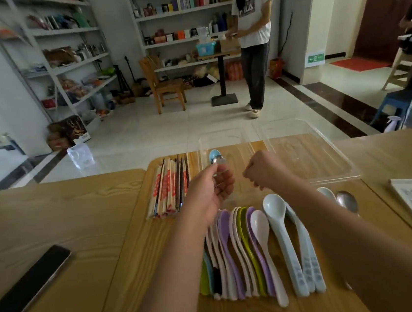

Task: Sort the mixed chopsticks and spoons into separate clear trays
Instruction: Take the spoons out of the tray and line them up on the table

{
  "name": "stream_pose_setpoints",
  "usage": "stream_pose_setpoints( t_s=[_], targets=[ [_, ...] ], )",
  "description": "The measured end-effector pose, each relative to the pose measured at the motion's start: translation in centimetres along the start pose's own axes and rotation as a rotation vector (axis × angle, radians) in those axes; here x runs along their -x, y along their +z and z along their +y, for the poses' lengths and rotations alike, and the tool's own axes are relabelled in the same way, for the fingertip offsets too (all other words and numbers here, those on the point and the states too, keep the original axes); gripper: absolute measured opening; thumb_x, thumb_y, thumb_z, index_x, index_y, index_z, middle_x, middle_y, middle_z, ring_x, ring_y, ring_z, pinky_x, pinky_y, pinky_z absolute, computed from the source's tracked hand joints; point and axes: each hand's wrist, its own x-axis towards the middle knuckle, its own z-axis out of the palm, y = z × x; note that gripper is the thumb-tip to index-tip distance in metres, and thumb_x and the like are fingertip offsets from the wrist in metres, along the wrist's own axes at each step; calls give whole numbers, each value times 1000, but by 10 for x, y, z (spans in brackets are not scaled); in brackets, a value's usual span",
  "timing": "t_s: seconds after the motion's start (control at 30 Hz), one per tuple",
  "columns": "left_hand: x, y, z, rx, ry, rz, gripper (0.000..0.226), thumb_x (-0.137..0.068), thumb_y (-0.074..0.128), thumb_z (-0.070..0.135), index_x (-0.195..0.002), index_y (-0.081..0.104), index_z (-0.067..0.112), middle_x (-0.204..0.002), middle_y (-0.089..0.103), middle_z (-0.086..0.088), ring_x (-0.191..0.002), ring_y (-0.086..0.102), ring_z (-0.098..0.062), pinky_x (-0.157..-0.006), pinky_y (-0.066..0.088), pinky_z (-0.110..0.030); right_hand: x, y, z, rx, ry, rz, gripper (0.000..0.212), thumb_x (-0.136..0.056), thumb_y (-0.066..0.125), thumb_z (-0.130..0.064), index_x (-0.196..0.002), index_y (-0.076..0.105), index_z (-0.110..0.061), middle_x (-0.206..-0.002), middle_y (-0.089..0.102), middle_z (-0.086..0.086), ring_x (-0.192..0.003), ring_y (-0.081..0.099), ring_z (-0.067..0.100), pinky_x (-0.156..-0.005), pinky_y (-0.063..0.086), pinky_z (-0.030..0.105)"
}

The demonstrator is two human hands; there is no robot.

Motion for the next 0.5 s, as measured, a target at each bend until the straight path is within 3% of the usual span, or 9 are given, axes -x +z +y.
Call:
stream_pose_setpoints(
  t_s=[0.27, 0.37, 0.5],
  targets=[
    [-37, -22, 19, 7, 5, 43, 25, -103, 46, 23, -105, 65, 8, -84, 71, -7, -77, 66, -16, -70, 55, -27, -55, 45, -26, 26, 19, -20, 11, -93, 60, -17, -93, 59, -6, -74, 63, 7, -65, 66, 20, -62, 57, 32],
    [-44, -25, 19, -7, -3, 40, 25, -103, 46, 23, -107, 65, 7, -87, 70, -8, -78, 65, -17, -70, 55, -27, -65, 59, -28, 35, 20, -34, 20, -96, 57, -20, -110, 56, -6, -79, 62, 4, -64, 61, 15, -52, 48, 23],
    [-51, -28, 18, -11, -16, 48, 26, -102, 47, 24, -110, 65, 6, -89, 70, -8, -79, 65, -17, -72, 55, -27, -75, 74, -29, 55, 60, -25, 34, -95, 57, -21, -124, 48, -7, -80, 59, 2, -61, 59, 13, -44, 40, 22]
  ],
)
